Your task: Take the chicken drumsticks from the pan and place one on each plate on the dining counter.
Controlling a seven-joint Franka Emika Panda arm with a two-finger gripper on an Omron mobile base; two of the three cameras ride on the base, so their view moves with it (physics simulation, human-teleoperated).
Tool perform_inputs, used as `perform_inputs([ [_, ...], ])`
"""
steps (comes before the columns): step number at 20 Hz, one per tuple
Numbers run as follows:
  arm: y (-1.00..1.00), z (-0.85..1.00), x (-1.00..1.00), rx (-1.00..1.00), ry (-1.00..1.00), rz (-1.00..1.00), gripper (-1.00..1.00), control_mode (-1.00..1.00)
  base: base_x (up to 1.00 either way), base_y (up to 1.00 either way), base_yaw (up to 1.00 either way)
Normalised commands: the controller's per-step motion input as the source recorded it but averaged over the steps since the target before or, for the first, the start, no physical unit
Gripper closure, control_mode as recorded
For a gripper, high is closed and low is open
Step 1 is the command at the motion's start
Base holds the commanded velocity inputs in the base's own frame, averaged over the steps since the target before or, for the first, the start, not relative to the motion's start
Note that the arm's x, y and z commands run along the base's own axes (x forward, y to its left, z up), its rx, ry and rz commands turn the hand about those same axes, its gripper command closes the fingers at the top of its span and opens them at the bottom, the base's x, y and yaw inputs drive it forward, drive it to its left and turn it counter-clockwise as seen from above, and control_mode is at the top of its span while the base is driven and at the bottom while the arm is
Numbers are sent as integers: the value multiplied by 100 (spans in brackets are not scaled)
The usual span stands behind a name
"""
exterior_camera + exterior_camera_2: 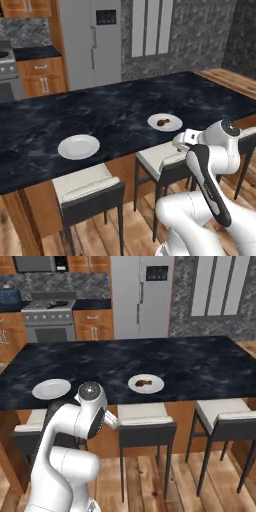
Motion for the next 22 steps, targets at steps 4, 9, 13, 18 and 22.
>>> perform_inputs([
  [4,0,0,0,0,0,0,-100,100,-1,100,4],
  [9,0,0,0,0,0,0,-100,100,0,100,0],
  [13,0,0,0,0,0,0,-100,100,0,100,0],
  [18,0,0,0,0,0,0,-100,100,0,100,0],
  [22,0,0,0,0,0,0,-100,100,2,100,-3],
])
